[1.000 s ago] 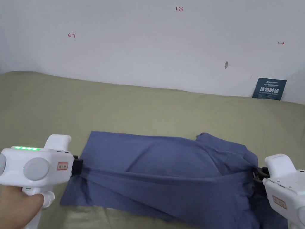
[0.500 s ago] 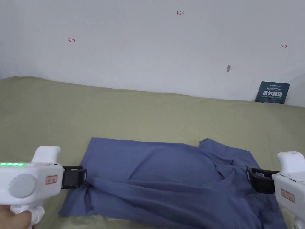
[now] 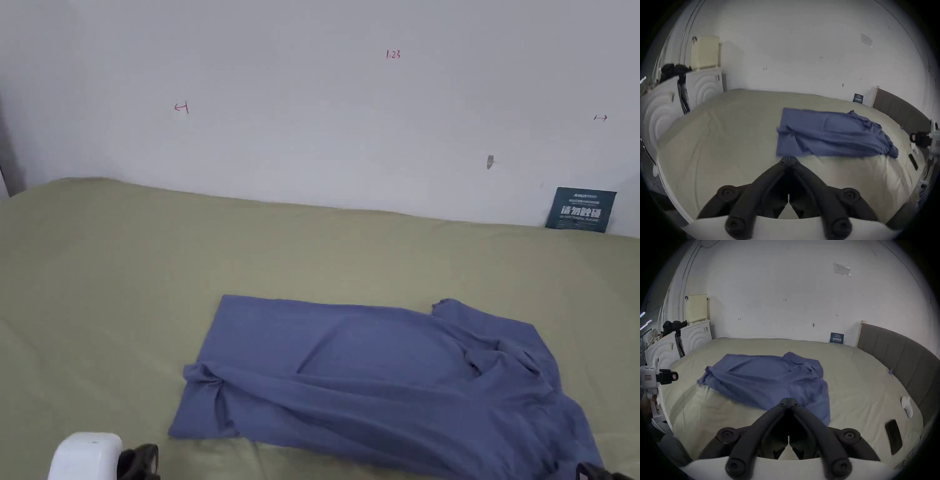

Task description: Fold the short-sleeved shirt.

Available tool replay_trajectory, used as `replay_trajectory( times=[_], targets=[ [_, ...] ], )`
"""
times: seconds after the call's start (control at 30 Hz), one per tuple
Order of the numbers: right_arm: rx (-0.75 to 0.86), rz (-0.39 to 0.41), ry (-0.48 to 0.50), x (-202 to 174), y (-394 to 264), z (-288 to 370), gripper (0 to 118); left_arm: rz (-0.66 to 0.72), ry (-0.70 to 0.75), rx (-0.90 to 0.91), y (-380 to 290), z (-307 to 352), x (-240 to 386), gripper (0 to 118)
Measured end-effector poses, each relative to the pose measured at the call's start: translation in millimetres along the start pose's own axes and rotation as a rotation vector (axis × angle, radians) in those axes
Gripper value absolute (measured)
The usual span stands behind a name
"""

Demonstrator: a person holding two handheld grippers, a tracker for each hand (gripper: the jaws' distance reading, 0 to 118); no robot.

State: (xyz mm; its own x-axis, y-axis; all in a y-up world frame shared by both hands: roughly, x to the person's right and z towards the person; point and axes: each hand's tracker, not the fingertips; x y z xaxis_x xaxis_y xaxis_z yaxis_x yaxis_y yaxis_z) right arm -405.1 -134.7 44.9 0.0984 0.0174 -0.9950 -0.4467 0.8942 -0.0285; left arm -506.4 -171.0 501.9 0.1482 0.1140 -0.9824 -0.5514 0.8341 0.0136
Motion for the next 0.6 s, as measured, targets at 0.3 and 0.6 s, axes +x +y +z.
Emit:
replay_trajectory(
  times=[0.3,0.6],
  targets=[
    [-0.044,-0.014,0.001,14,-14,-22,0,0.039,0.017,-0.113,28,-104,-8,100],
    [-0.097,-0.012,-0.035,38,-21,-43,0,-0.089,0.03,-0.234,49,-173,16,85]
  ],
)
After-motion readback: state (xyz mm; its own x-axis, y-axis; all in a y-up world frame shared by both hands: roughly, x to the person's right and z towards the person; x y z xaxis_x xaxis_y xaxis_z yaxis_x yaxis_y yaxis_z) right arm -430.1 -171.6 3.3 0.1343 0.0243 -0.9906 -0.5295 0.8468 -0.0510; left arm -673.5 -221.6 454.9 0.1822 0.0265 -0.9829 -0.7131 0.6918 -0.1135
